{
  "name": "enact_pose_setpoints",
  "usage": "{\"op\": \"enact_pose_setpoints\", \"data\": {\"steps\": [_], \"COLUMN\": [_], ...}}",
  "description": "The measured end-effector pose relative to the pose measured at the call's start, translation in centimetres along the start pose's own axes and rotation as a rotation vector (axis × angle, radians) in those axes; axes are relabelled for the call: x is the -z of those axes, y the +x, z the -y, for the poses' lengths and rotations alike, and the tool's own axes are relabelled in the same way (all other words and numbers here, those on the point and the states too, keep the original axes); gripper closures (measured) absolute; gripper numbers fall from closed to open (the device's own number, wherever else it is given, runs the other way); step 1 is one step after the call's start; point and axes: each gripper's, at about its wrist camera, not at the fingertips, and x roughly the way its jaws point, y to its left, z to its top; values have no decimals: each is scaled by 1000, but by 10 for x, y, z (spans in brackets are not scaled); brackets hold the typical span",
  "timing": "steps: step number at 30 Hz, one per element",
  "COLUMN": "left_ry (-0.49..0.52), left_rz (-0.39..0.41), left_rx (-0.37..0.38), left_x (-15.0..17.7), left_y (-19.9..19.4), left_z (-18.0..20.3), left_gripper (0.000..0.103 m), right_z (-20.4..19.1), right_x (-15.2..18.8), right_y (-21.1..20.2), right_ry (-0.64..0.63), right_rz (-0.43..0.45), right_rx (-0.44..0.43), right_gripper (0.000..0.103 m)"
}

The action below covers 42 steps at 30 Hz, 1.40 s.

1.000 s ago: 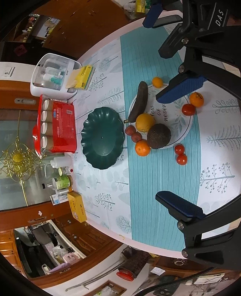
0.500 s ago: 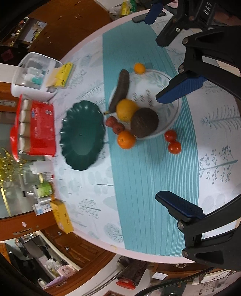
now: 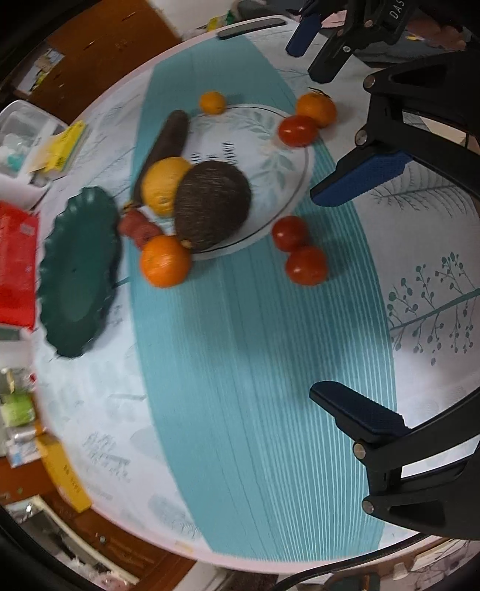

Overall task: Organize fruits
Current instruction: 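Grasp the cherry tomato with the left tool while the right tool grasps the tangerine, then place the cherry tomato on the green plate with the left tool while the right tool places the tangerine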

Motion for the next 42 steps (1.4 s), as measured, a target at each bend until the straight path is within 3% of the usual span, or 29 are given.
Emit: {"op": "enact_pose_setpoints", "data": {"steps": [7, 12, 18, 20, 23, 34, 42], "left_ry": [67, 82, 121, 139, 159, 191, 170], "left_rz": [-29, -37, -15, -10, -7, 24, 103], "left_rx": [33, 87, 102, 102, 113, 98, 109], "left_x": [6, 6, 3, 1, 0, -6, -29], "left_y": [23, 30, 34, 34, 34, 19, -22], "left_z": [4, 2, 5, 8, 12, 20, 18], "left_gripper": [13, 26, 44, 61, 76, 79, 79], "right_z": [-3, -8, -11, -11, -8, -8, -14], "right_x": [16, 21, 20, 21, 20, 21, -8], "right_y": [27, 38, 49, 50, 51, 41, 1], "right_ry": [-19, -55, -69, -74, -70, -81, -98], "right_rz": [-57, -73, -76, -74, -74, -63, 26], "right_rx": [-19, -13, 0, 13, 5, 0, -40], "right_gripper": [45, 48, 54, 60, 62, 64, 64]}}
